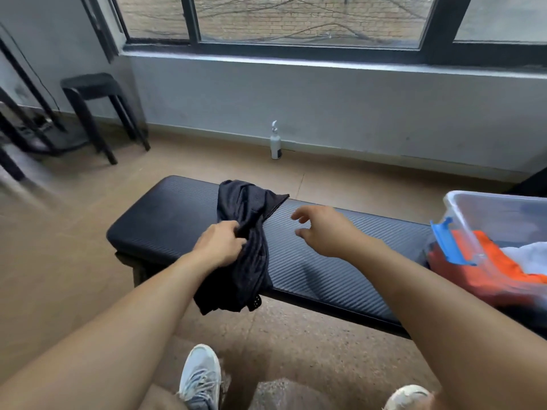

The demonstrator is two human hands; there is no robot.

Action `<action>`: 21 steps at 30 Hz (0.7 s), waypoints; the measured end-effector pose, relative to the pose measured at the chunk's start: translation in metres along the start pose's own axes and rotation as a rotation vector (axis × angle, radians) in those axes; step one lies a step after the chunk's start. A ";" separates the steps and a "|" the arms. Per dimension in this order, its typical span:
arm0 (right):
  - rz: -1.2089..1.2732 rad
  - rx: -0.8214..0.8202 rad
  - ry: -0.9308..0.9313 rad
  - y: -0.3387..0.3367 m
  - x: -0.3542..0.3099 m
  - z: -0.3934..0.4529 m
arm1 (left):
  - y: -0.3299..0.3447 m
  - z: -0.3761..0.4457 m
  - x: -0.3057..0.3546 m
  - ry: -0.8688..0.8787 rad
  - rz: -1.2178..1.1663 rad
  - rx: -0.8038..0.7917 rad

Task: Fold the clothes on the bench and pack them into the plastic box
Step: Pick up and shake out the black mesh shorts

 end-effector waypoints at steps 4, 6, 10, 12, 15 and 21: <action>0.252 -0.052 0.215 0.008 0.020 0.004 | 0.026 -0.031 0.052 0.259 -0.063 -0.184; 0.447 -0.079 0.320 0.018 0.029 0.001 | 0.038 -0.044 0.071 0.333 -0.137 -0.224; 0.671 -0.115 0.443 0.029 0.043 -0.008 | 0.052 -0.056 0.093 0.388 -0.315 -0.211; 0.743 -0.154 0.478 0.033 0.045 -0.011 | 0.058 -0.058 0.098 0.412 -0.362 -0.223; 0.750 -0.298 0.451 0.037 0.041 -0.014 | 0.065 -0.059 0.099 0.437 -0.411 -0.284; 0.811 -0.197 0.324 0.021 0.040 -0.008 | 0.039 -0.049 0.093 0.279 -0.462 -0.085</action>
Point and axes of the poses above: each hand's wrist, its own z-axis towards the middle knuckle, its own y-axis out of the palm, x = y × z, the point moved 4 cm from there along z, towards the middle knuckle, and after that the axes turned 7 degrees about -z, right-handed, at the moved point
